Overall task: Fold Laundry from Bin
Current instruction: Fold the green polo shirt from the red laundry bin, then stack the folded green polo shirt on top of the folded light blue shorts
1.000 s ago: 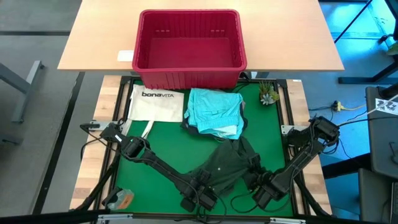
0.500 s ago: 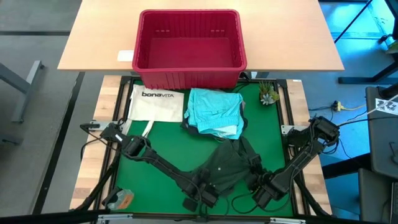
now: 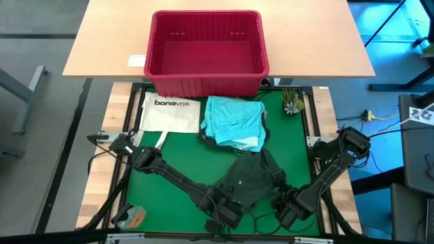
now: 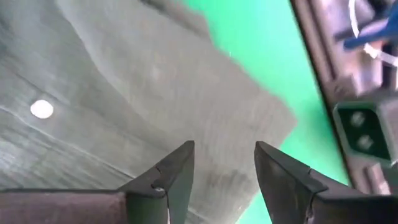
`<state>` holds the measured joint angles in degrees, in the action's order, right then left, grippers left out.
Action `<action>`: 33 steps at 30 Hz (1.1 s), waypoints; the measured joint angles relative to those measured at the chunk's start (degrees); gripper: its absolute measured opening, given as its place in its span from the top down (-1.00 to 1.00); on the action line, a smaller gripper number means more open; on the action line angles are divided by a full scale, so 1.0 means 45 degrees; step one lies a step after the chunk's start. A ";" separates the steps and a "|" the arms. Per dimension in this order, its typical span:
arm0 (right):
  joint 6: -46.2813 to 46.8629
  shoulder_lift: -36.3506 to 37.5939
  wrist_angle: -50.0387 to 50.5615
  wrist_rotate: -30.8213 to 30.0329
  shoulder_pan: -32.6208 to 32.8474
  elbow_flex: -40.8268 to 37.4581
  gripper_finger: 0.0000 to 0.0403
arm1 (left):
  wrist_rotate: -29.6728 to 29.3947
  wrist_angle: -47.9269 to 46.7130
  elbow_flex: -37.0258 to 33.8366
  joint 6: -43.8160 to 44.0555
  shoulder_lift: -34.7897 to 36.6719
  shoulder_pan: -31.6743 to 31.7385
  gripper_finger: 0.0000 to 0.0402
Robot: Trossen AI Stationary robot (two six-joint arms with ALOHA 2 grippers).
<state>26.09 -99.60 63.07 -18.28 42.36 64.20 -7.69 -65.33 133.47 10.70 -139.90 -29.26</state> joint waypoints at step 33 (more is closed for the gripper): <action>-0.3965 -0.0001 -0.1115 -0.1365 0.0011 0.0124 -0.15 | -0.2175 0.2998 -0.1016 0.6599 -0.0209 -0.1341 0.20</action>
<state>8.25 -99.60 58.05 -24.43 42.41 64.75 -17.47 -51.84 128.89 40.39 -140.84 -35.29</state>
